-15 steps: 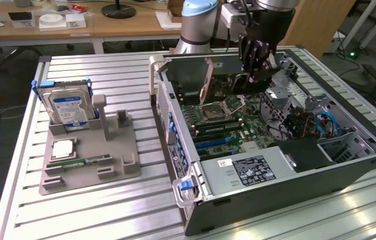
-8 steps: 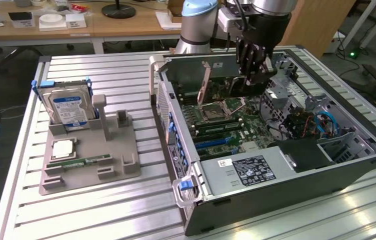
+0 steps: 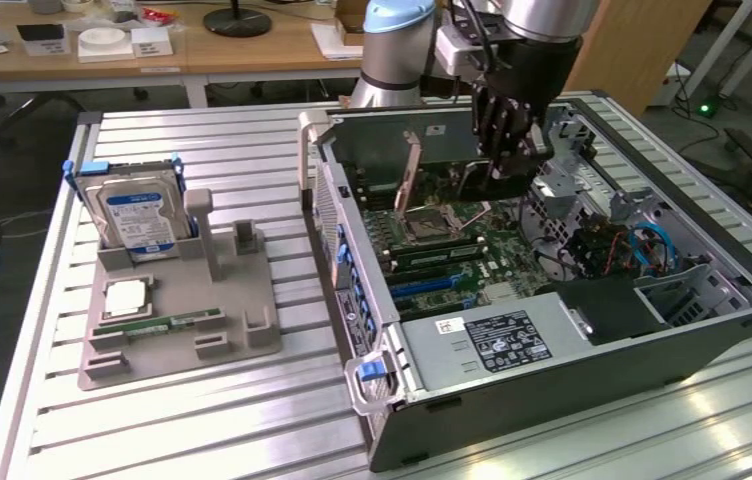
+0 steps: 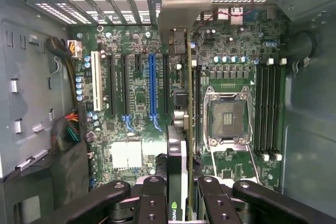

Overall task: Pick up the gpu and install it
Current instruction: 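Insert the gpu into the slot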

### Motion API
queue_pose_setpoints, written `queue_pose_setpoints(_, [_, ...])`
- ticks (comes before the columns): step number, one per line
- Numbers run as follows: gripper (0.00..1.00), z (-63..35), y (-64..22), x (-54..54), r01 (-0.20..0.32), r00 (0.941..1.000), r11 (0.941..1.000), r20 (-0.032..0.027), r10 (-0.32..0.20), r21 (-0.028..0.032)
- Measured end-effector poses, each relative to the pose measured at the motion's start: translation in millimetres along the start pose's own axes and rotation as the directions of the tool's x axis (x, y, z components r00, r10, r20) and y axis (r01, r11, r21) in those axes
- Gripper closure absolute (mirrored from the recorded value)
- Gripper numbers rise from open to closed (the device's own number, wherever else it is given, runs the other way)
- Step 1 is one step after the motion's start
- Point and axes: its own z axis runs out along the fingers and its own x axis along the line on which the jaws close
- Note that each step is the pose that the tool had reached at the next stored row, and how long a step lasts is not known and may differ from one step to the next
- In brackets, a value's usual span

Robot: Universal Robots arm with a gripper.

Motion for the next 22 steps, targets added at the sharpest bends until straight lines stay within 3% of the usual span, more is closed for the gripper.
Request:
queue_pose_setpoints(6, [0.73,9.4,2.6,0.7,0.0,1.0,1.0,-0.0001,0.0,-0.0009])
queue_pose_setpoints(22, [0.73,12.9,7.2,6.4,0.0,1.0,1.0,-0.0002,0.0,-0.0011])
